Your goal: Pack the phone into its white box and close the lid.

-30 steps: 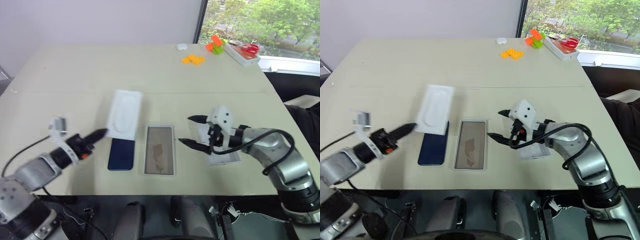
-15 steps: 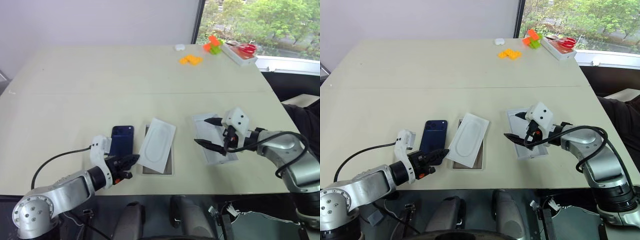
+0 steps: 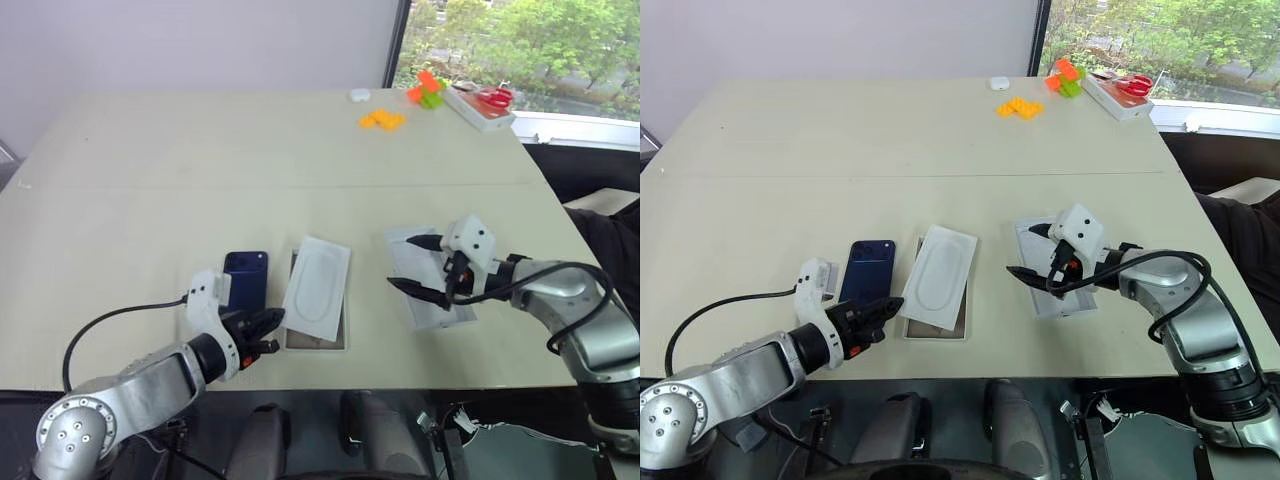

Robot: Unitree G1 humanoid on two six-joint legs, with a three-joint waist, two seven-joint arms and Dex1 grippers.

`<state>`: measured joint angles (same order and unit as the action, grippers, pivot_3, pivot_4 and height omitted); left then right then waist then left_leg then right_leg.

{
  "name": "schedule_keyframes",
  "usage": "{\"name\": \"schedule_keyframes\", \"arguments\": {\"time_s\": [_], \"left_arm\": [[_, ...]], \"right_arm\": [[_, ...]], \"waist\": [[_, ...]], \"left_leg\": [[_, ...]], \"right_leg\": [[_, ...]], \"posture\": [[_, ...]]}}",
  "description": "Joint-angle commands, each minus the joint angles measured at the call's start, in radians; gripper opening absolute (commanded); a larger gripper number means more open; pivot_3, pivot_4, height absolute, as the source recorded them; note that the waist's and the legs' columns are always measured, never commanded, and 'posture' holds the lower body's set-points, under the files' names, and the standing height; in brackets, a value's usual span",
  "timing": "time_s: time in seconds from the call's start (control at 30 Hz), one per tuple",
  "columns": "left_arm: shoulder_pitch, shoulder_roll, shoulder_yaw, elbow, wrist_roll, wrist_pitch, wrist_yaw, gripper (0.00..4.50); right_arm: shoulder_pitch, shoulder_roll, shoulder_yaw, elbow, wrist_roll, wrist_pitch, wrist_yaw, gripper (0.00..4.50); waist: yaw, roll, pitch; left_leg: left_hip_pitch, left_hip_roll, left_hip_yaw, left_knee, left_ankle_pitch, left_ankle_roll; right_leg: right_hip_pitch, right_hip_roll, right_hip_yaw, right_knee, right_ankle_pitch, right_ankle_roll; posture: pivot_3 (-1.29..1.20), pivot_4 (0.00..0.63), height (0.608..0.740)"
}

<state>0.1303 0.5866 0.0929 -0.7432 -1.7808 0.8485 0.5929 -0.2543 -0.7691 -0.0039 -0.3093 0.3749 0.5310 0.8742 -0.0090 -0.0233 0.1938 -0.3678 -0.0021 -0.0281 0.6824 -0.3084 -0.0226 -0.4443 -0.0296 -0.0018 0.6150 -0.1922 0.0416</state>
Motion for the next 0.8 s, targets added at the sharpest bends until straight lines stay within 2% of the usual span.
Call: {"name": "schedule_keyframes", "arguments": {"time_s": [0.03,0.53,0.63,0.8], "left_arm": [[0.022,0.038,-0.011,-0.057,-0.026,-0.056,-0.006,0.02],[0.062,0.14,-0.07,-0.095,-0.037,-0.166,-0.015,0.02],[0.069,0.157,-0.076,-0.102,-0.038,-0.177,-0.026,0.91],[0.11,0.197,-0.057,-0.117,-0.071,-0.187,-0.074,3.47]], "right_arm": [[-0.022,0.006,-0.003,-0.008,0.0,-0.023,0.008,4.5],[-0.049,0.023,0.021,0.016,-0.008,-0.034,0.019,4.5],[-0.051,0.024,0.022,0.017,-0.009,-0.036,0.022,4.5],[-0.056,0.027,0.024,0.022,-0.01,-0.038,0.024,4.5]], "waist": [[0.0,0.0,0.0],[0.0,0.0,0.0],[0.0,0.0,0.0],[-0.001,0.0,0.0]], "left_leg": [[0.0,0.0,0.0,0.0,0.0,0.0],[0.0,0.0,0.001,0.0,0.0,0.0],[0.0,0.0,0.001,0.0,0.0,0.0],[0.0,0.0,0.001,0.0,0.0,0.0]], "right_leg": [[0.0,0.0,0.0,0.0,0.0,0.0],[0.0,0.0,0.0,0.0,-0.002,0.002],[0.0,0.0,0.0,0.0,-0.002,0.003],[0.0,0.0,-0.001,-0.001,-0.002,0.003]], "posture": [[0.0,0.15,0.726],[0.0,0.15,0.726],[0.0,0.15,0.726],[0.0,0.15,0.726]]}}
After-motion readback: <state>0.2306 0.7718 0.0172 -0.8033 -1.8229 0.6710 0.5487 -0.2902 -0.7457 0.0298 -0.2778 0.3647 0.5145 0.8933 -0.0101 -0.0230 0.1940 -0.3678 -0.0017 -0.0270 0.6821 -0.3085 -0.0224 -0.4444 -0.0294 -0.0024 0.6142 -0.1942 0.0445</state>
